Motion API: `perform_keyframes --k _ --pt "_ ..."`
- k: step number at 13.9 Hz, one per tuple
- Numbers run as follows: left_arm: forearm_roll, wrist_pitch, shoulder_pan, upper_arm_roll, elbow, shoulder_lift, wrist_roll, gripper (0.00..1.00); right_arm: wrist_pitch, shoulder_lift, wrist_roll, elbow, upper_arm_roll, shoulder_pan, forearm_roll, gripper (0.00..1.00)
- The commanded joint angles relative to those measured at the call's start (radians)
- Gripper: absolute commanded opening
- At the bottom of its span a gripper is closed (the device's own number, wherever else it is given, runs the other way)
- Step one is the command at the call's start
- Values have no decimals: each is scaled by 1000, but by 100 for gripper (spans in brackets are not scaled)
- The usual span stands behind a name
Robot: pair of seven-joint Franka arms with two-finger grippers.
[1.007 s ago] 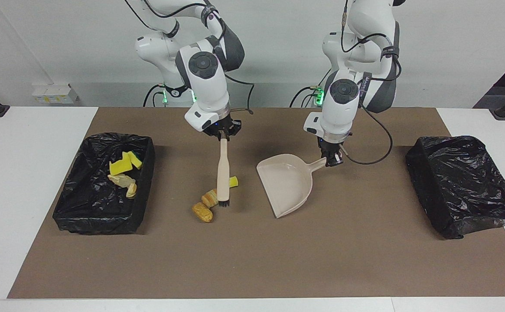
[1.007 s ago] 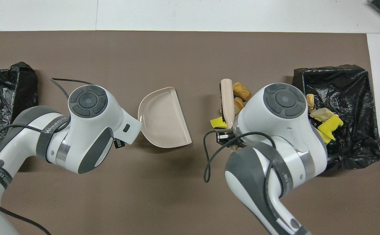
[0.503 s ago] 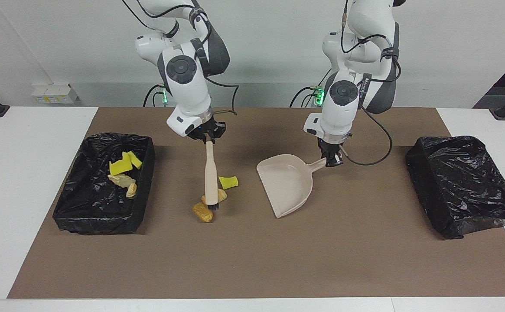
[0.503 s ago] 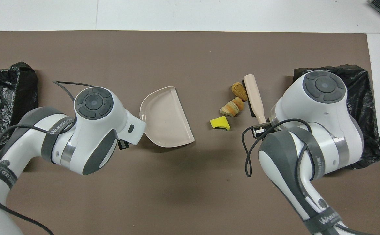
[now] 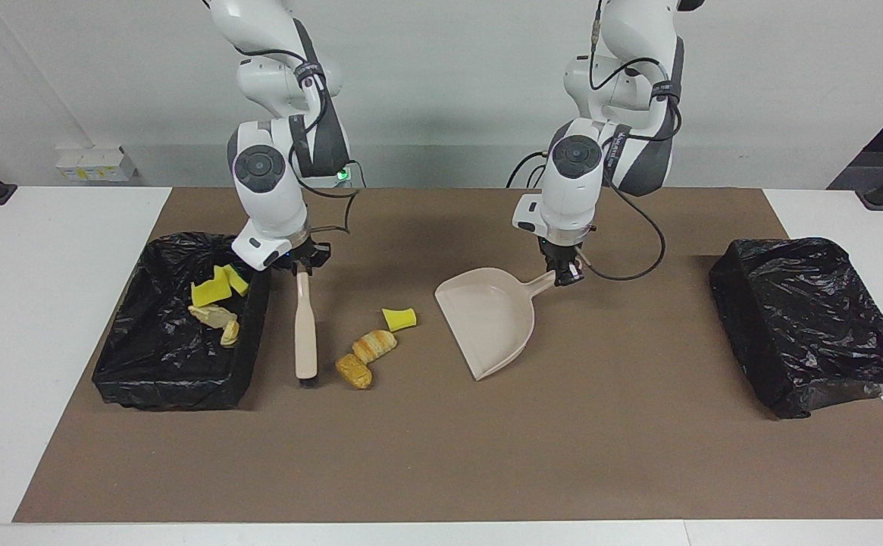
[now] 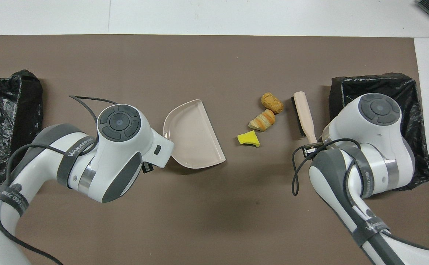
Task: Sweep and dump trash in bin
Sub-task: 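Sweep the bread and sponge pieces into the dustpan with the right gripper's brush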
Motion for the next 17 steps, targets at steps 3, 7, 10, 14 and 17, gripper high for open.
perform_keyframes --k 3,7,10,14,17 --pt "24 2 -22 11 -64 -50 -16 0 24 13 68 -14 18 76 2 0" --pt "24 -7 -22 11 -72 -55 -16 0 58 45 155 -8 19 228 60 0" --pt "24 24 -16 11 -107 -67 -15 0 153 94 284 -4 21 364 103 0" --pt "24 29 -13 10 -110 -69 -12 0 153 97 364 31 26 457 151 0" --pt "24 68 1 11 -121 -69 -9 0 153 93 425 64 26 523 168 0"
